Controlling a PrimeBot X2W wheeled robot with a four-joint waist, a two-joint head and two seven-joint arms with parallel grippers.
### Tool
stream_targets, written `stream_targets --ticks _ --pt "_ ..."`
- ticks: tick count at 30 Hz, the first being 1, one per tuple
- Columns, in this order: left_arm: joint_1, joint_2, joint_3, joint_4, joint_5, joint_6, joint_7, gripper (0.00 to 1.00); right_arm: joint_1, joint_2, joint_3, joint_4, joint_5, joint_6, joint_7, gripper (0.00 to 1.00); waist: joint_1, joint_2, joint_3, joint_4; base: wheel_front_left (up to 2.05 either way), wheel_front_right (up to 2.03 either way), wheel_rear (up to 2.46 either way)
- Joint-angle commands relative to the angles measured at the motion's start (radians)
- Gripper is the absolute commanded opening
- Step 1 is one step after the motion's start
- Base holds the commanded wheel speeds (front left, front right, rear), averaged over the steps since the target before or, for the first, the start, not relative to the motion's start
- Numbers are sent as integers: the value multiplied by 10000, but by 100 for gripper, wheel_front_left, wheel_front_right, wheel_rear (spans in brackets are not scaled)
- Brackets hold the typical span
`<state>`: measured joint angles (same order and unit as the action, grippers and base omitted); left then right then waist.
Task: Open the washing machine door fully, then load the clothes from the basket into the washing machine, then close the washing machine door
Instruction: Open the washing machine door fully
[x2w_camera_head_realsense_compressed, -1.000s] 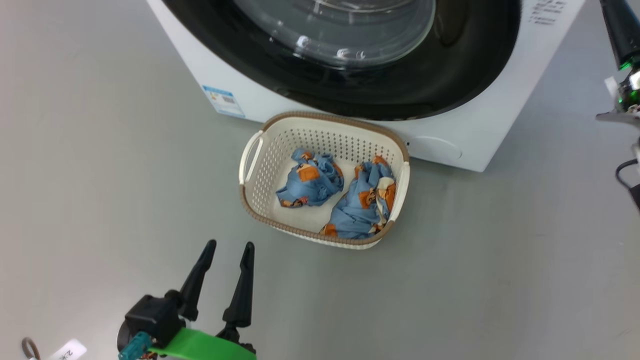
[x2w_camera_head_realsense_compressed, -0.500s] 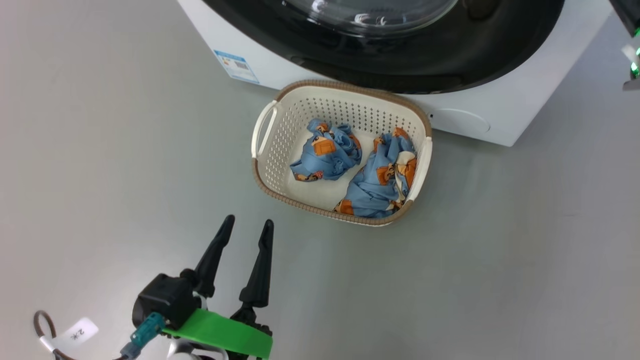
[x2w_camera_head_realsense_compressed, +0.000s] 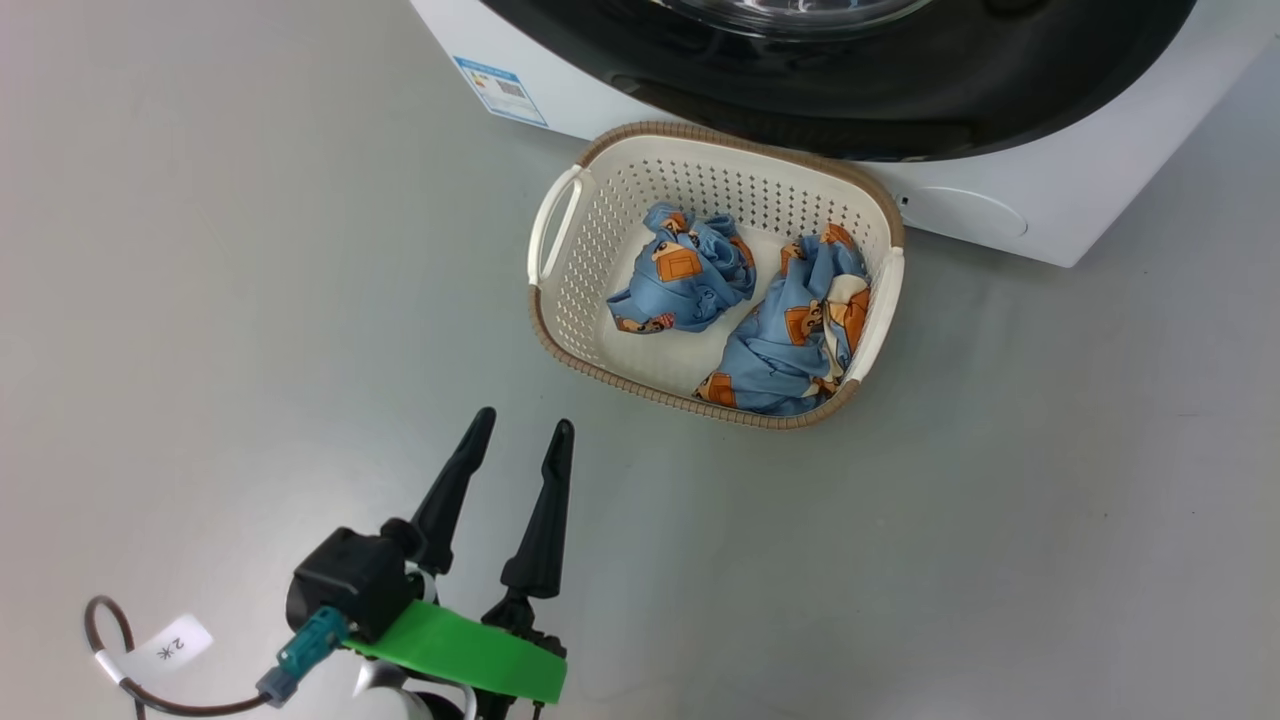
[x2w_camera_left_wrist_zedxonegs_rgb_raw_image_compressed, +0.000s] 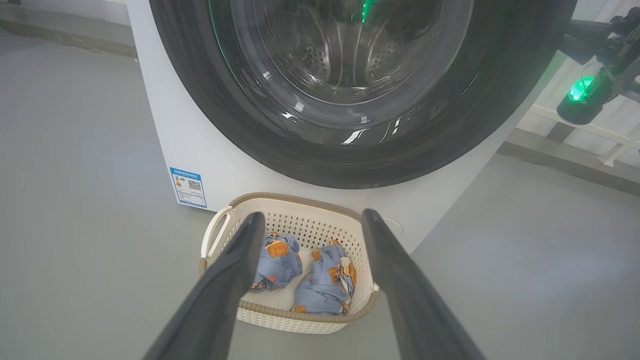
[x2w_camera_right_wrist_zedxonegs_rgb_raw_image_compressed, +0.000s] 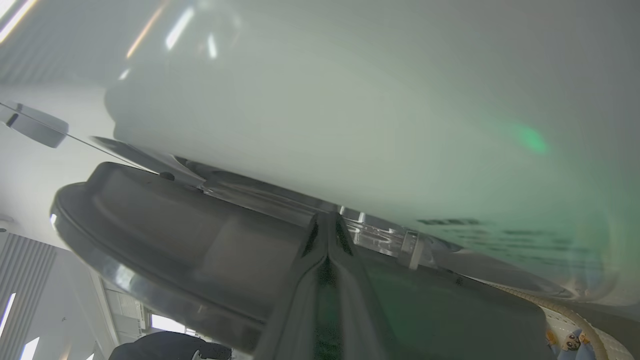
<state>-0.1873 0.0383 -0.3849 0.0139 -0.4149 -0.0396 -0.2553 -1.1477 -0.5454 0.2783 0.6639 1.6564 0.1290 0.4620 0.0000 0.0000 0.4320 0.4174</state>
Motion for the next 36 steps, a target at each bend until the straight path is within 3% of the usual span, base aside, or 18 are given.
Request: stream_targets --ticks 1,10,26,36 --pt "-227 120 244 -278 -116 79 -65 100 -176 139 119 -143 -214 17 162 0 0 0 31 39 0 0 0" --pt "-238 120 224 -232 -125 91 -65 100 203 358 423 -327 -409 17 689 0 0 0 -232 29 0 0 0" --pt "287 120 741 137 308 -165 -65 100 2306 1032 1448 -2310 -683 17 1386 0 0 0 -1482 -482 0 0 0" --pt "649 120 1001 231 490 -352 -65 100 3549 1437 1949 -3561 -726 17 1498 0 0 0 -2092 -463 0 0 0"
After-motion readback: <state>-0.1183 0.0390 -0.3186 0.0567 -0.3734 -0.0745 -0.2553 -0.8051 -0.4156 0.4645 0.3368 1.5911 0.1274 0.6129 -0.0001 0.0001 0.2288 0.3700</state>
